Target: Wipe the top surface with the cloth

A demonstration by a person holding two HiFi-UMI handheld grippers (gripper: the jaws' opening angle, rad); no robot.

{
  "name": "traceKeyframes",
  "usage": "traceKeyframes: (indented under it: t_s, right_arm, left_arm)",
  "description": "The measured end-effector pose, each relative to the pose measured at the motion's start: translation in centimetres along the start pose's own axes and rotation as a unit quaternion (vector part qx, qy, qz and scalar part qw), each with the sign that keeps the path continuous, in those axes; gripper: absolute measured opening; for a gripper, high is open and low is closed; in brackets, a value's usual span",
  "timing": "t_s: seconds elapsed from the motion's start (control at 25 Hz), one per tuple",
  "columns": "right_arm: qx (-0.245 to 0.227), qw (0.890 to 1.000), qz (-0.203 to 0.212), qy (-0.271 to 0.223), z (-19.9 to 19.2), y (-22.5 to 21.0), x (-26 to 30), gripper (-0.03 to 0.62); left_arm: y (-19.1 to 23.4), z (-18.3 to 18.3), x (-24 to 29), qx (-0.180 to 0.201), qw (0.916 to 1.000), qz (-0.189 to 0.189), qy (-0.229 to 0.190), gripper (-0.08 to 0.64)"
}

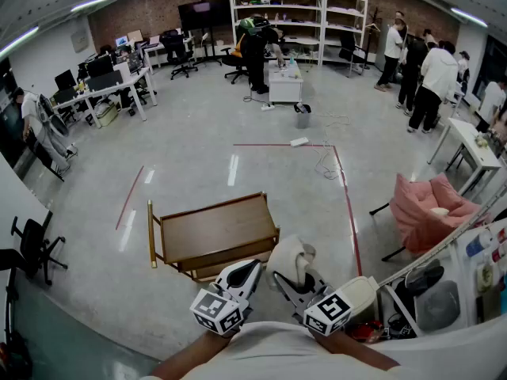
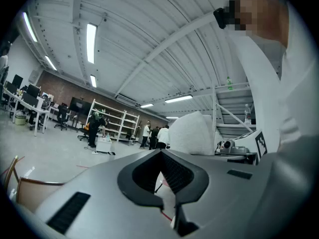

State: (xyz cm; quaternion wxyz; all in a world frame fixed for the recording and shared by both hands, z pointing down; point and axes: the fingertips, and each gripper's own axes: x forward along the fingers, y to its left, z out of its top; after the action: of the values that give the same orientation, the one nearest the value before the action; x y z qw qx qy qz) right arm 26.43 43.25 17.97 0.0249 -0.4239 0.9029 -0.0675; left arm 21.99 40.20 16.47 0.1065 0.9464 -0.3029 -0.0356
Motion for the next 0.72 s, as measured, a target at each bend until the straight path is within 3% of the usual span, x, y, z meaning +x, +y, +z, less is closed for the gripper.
traceKeyframes:
  t_s: [0.4, 0.72]
  right_arm:
    - [0.006, 1.0, 0.023, -0.018, 0.4, 0.7, 2.0, 0.092]
    - [0.02, 0.999, 0.031, -0.022, 0.2, 0.8, 7.4, 0.092]
  left_arm:
    - [2.0, 0.1, -0.3, -0.002, 1.0, -0.004, -0.002, 0.006]
    - [7.2, 0.5, -1.2, -0.003, 1.0, -0.002, 0.006, 0.006]
